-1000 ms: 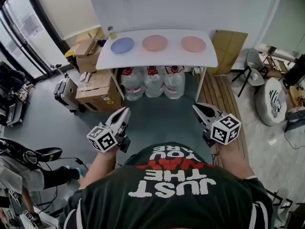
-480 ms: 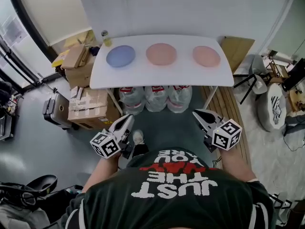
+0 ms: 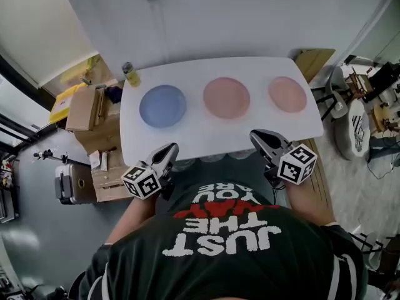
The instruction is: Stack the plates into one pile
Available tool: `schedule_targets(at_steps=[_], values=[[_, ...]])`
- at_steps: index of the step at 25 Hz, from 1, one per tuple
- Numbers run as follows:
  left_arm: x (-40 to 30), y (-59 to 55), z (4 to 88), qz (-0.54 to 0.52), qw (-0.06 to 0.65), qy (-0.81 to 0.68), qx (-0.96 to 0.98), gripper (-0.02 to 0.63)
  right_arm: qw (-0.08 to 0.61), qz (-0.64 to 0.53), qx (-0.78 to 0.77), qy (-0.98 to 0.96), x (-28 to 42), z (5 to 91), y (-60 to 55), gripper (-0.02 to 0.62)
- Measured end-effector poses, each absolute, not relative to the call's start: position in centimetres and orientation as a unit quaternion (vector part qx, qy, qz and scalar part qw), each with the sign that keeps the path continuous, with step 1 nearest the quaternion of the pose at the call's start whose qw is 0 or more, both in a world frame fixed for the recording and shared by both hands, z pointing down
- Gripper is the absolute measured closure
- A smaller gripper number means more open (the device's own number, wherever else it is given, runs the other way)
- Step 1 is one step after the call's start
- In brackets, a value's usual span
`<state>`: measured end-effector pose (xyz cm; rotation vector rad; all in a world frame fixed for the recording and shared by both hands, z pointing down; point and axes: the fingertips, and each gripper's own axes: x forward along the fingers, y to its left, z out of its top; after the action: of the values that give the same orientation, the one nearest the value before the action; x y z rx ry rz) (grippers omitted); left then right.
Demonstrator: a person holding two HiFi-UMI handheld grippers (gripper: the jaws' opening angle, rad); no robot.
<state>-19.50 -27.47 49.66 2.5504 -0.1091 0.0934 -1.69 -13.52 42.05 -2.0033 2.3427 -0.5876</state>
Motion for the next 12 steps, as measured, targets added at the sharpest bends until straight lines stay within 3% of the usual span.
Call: schedule_targets(at_steps=[9, 12], values=[[-6.7, -32.7, 57.6, 0.136, 0.361, -0.069, 0.920, 0.603, 0.012, -0.209, -0.634, 0.745, 8.6, 43.9, -19.0, 0.591], [-2.9, -34.1, 61.6, 0.183, 0.375, -0.103, 0.903, 0.566, 0.008, -0.221, -0.621, 0.752, 12.1, 45.4, -20.3, 0.591]])
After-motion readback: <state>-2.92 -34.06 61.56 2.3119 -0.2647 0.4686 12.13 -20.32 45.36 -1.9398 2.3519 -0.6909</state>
